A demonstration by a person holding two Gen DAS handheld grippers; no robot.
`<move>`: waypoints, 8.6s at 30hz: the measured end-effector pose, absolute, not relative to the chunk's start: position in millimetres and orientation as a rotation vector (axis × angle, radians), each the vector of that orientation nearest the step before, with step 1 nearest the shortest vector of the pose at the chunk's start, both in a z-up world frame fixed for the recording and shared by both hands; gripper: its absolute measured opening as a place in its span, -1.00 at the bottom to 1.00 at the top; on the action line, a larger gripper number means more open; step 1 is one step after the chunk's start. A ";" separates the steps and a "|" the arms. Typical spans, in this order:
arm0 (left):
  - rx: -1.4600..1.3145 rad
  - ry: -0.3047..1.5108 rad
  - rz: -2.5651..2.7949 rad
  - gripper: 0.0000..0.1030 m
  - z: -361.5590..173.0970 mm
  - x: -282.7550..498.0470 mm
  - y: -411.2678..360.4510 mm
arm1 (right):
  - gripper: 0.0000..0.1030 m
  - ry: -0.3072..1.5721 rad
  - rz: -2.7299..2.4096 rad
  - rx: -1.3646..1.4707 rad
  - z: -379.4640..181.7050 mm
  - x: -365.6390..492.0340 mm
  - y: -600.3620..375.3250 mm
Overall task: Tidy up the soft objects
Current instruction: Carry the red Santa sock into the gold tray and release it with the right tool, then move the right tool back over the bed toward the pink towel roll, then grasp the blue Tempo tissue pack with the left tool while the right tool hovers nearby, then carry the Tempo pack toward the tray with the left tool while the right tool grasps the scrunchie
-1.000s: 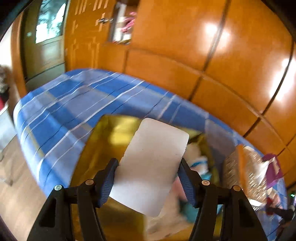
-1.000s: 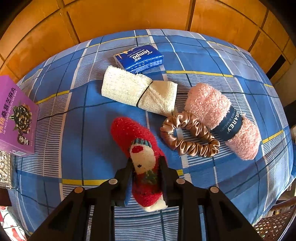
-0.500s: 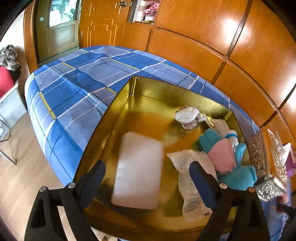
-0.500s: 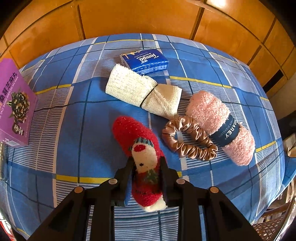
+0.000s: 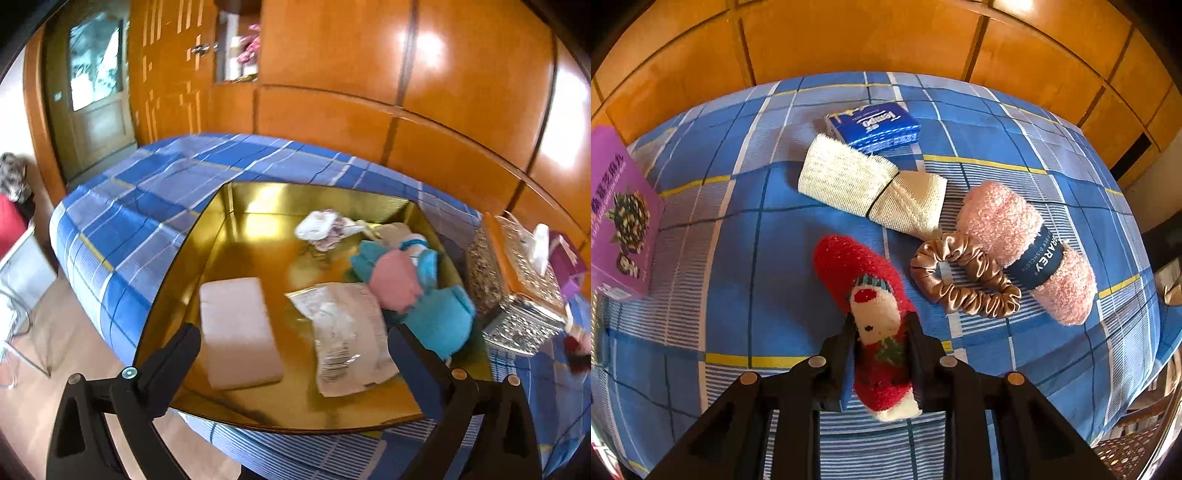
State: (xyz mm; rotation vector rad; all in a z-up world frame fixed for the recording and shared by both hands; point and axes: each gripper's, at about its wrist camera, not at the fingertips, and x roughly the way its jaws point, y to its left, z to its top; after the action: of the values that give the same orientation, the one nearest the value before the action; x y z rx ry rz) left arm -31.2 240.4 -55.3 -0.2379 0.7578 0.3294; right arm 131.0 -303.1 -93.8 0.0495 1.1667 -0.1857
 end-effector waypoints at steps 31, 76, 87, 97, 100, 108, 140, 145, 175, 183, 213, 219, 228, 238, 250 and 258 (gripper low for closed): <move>-0.123 0.711 0.194 0.98 -39.8 -34.2 199.7 | -0.63 0.852 0.160 0.152 100.5 255.7 -179.2; -0.220 0.679 0.352 0.98 -36.2 -59.5 256.7 | -0.09 0.773 0.781 -0.381 -14.3 67.2 138.5; -0.165 0.672 0.284 0.98 -32.3 -57.8 230.3 | -0.09 0.632 0.684 -0.296 16.8 43.8 73.1; -0.130 0.687 0.224 0.98 -35.1 -56.7 204.9 | -0.09 0.577 0.532 -0.185 35.6 52.4 -1.0; -0.114 0.688 0.209 0.98 -35.4 -56.3 198.0 | -0.09 0.564 0.461 -0.153 39.9 58.1 -32.2; -0.060 0.684 0.136 0.98 -33.4 -56.7 173.7 | -0.08 0.602 0.259 -0.049 38.4 84.3 -123.0; 0.250 0.692 -0.210 0.98 -14.2 -35.1 27.2 | -0.08 0.741 -0.366 0.483 -34.3 128.4 -402.0; 0.301 0.685 -0.275 0.98 -10.4 -28.3 -0.9 | -0.08 0.742 -0.344 0.528 -35.7 123.8 -405.0; 0.400 0.734 -0.557 0.98 0.9 55.6 -145.0 | -0.08 0.730 -0.431 0.915 -61.5 93.6 -468.6; 0.357 0.761 -0.545 0.98 5.1 119.1 -193.8 | -0.08 0.710 -0.384 0.951 -60.3 92.4 -469.7; 0.447 1.013 -0.592 0.27 -104.5 302.3 -340.6 | -0.06 0.689 -0.198 1.087 -73.0 96.8 -469.0; 0.326 1.013 -0.531 0.22 -94.7 286.4 -311.2 | -0.06 0.683 -0.251 1.129 -80.5 91.3 -477.9; 0.210 0.936 -0.534 0.22 -50.7 244.7 -275.3 | -0.06 0.866 -0.387 1.027 -100.3 106.7 -476.3; 0.162 0.892 -0.604 0.23 -8.9 196.8 -240.7 | -0.06 1.107 -0.389 0.677 -116.0 142.1 -436.0; 0.051 0.755 -0.465 0.23 79.1 228.6 -165.6 | -0.66 1.177 -0.421 0.387 -118.0 150.6 -410.4; -0.026 0.707 -0.189 0.23 101.9 241.1 -23.2 | -0.61 1.194 -0.409 0.336 -119.5 156.4 -398.5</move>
State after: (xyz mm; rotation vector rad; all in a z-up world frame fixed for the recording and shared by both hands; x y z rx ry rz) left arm 241.1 -23.2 101.9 -0.0258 0.7066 -0.1891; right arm 156.4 -398.5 -119.5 0.3365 1.1945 -0.4093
